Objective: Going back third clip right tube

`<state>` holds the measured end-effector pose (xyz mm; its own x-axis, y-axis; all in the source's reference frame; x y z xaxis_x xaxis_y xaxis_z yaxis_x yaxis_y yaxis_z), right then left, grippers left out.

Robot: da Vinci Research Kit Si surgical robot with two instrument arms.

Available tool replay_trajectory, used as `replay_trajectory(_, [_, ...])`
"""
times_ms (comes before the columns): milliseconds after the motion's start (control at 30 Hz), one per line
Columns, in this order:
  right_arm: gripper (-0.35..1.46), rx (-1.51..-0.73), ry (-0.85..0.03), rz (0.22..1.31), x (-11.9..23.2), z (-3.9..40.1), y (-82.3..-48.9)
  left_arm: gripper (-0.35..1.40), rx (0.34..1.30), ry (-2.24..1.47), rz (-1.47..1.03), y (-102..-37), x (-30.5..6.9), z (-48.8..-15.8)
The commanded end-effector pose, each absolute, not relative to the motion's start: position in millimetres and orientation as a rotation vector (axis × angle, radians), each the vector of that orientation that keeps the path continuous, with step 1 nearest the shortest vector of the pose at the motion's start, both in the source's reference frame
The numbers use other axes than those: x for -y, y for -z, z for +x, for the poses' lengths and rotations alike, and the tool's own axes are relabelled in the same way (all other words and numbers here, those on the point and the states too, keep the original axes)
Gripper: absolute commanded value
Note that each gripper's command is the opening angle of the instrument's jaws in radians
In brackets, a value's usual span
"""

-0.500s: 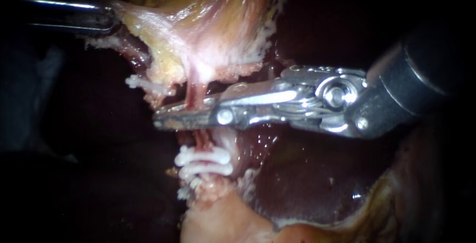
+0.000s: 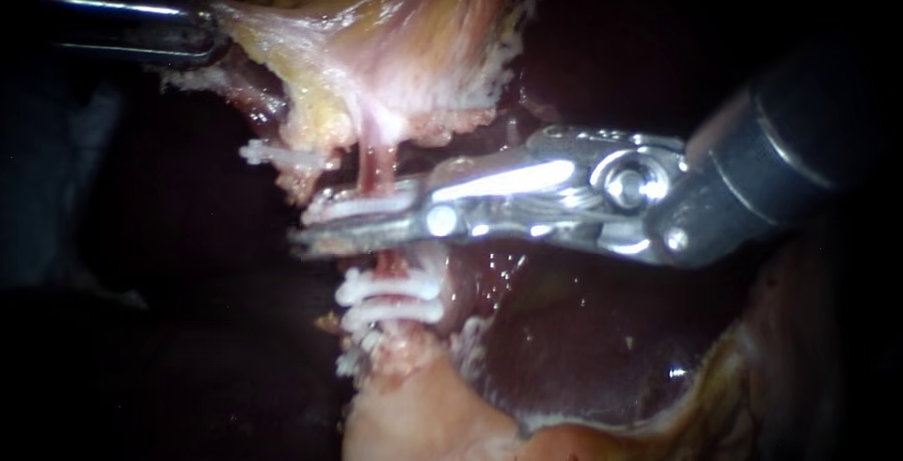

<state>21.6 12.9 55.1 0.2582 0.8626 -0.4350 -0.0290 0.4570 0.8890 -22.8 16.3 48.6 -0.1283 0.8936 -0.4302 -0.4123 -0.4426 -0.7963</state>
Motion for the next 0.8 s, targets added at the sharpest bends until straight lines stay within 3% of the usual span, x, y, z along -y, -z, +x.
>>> replay_trajectory(33, [0.45, -1.152, -0.73, 0.91, -12.7, 21.4, -55.7, -0.35, 0.627, -1.737, -1.159, -48.5, -16.3, -22.8])
replay_trajectory(333, [0.5, -1.175, -0.63, 0.693, -12.1, 20.7, -61.3, -0.35, 0.625, -1.738, -1.16, -48.7, -16.1, -22.9])
replay_trajectory(800, [0.5, -1.189, -0.508, 0.574, -12.7, 18.9, -61.5, -0.35, 0.625, -1.738, -1.159, -48.6, -16.0, -22.9])
